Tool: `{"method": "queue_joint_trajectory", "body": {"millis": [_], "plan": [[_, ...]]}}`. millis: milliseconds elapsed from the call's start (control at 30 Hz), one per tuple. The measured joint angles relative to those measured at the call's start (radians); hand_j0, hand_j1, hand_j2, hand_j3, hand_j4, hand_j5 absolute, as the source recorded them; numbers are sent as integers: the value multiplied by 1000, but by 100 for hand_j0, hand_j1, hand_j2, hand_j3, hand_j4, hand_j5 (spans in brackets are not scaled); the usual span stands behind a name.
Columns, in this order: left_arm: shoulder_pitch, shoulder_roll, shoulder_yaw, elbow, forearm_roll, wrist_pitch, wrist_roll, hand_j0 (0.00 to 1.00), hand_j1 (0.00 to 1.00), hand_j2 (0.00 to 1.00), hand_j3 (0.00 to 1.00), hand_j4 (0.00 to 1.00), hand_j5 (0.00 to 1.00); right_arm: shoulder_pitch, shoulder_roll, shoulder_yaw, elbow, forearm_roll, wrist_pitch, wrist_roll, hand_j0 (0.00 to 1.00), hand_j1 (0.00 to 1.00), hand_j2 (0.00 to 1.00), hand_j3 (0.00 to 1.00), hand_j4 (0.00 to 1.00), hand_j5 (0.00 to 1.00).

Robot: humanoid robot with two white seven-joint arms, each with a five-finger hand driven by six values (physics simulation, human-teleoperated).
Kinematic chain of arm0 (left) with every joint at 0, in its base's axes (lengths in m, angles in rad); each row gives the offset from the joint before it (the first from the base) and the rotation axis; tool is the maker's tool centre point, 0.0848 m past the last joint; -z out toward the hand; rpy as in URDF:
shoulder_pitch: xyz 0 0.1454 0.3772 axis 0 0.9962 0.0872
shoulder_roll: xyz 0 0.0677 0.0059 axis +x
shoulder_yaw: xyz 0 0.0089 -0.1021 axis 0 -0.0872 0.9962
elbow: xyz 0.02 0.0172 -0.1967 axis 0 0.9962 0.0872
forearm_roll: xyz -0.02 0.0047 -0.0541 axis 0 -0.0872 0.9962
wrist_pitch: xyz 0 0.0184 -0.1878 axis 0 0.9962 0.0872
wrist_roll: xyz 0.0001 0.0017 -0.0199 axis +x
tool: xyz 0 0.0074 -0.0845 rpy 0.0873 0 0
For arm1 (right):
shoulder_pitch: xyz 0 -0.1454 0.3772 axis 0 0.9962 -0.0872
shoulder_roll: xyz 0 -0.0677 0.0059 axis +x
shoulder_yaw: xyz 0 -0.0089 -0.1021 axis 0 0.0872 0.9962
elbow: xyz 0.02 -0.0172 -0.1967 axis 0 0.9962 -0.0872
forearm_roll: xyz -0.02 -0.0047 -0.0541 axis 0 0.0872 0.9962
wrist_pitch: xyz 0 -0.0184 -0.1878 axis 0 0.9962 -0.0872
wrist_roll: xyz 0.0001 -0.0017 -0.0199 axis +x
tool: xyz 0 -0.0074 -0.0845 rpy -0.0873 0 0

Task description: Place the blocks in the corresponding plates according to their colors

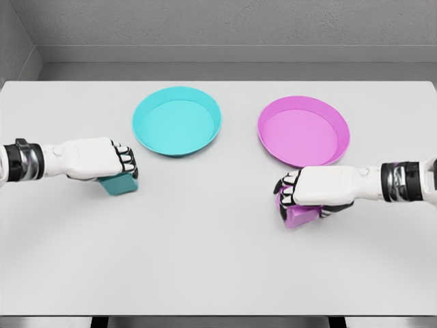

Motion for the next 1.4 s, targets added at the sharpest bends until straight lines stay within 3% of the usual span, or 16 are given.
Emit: {"method": "queue_joint_trajectory", "body": {"millis": [167,333,567,633,867,900,933,1000,1167,1400], "plan": [[-3,4,65,-5,41,0,0,50,50,50,50,50,50,-18,1,-21,1,-1,5,1,49,49,49,49,49,49],[-29,-22,142,5,57,0,3,50,50,50,50,50,50,-41,3,-27,4,-1,76,0,49,49,49,49,49,49],[-95,-174,166,75,38,0,1,50,50,50,50,50,50,-80,24,-30,4,-2,273,-1,49,49,49,49,49,49],[-115,-229,158,119,-15,-11,-8,51,51,51,51,51,51,-91,35,-30,3,-4,317,-1,49,49,49,49,49,49],[-161,-367,150,257,-35,-1,-1,51,51,51,51,51,51,-120,48,-31,3,-10,464,-3,49,49,49,49,49,49],[-163,-380,146,271,-40,-1,-1,56,56,56,56,56,56,-123,51,-32,4,-10,488,-3,49,49,49,49,49,49],[-163,-389,142,281,-41,-1,0,100,100,100,100,100,100,-126,58,-35,5,-11,512,-3,49,49,49,49,49,49],[-172,-400,138,293,-39,0,2,100,100,100,100,100,100,-129,69,-40,6,-12,554,-3,49,49,49,49,49,49],[-169,-369,138,291,27,0,6,100,100,100,100,100,100,-144,91,-54,8,-14,640,-4,49,49,49,49,49,49],[-144,-156,137,229,220,0,7,100,100,100,100,100,100,-163,151,-54,31,-18,759,-6,50,50,50,50,50,50]]}}
